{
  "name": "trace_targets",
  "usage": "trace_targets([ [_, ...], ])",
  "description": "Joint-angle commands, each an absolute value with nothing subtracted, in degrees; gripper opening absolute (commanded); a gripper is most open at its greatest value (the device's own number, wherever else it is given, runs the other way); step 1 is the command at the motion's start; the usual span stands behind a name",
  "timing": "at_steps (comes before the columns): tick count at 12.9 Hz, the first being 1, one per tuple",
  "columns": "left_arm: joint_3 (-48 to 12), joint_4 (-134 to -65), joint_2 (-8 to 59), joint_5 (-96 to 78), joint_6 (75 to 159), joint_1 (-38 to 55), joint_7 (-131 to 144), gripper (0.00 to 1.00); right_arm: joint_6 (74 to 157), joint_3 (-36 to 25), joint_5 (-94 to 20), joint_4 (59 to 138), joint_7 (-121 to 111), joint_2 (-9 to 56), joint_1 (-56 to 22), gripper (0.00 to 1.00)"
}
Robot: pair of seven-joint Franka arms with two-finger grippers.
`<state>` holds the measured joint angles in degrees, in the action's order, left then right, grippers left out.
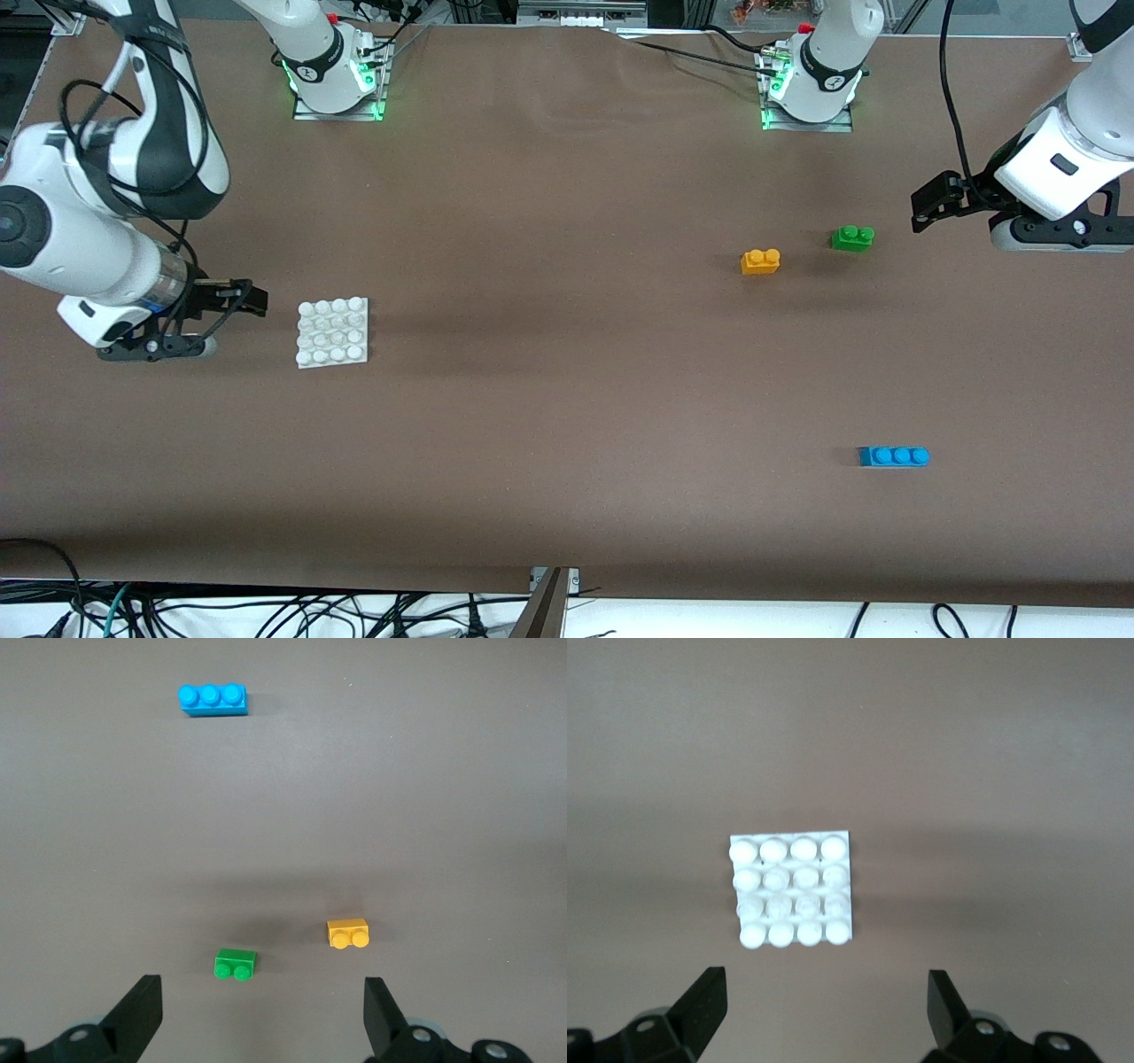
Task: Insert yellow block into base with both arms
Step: 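Reach the right gripper down onto the white base plate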
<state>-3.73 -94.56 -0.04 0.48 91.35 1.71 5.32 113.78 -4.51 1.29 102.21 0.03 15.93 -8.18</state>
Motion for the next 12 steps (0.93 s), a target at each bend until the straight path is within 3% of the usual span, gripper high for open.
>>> trace_targets([
  [1, -3.8, -92.5, 1.0, 1.0, 89.5, 1.5, 4.6, 1.0, 127.6, -4.5, 0.6, 113.4, -0.2, 14.7, -8.1, 1.0],
  [5, -3.8, -92.5, 1.0, 0.9, 89.0, 1.4, 4.6, 1.0, 143.1, -4.5, -1.0, 122.8, -0.3, 17.2, -8.1, 1.0],
  [12, -3.7, -92.5, 1.0, 0.9, 89.0, 1.3, 4.6, 1.0, 150.7, -4.4, -6.7, 123.0, -1.1, 24.2, -7.9, 1.0],
])
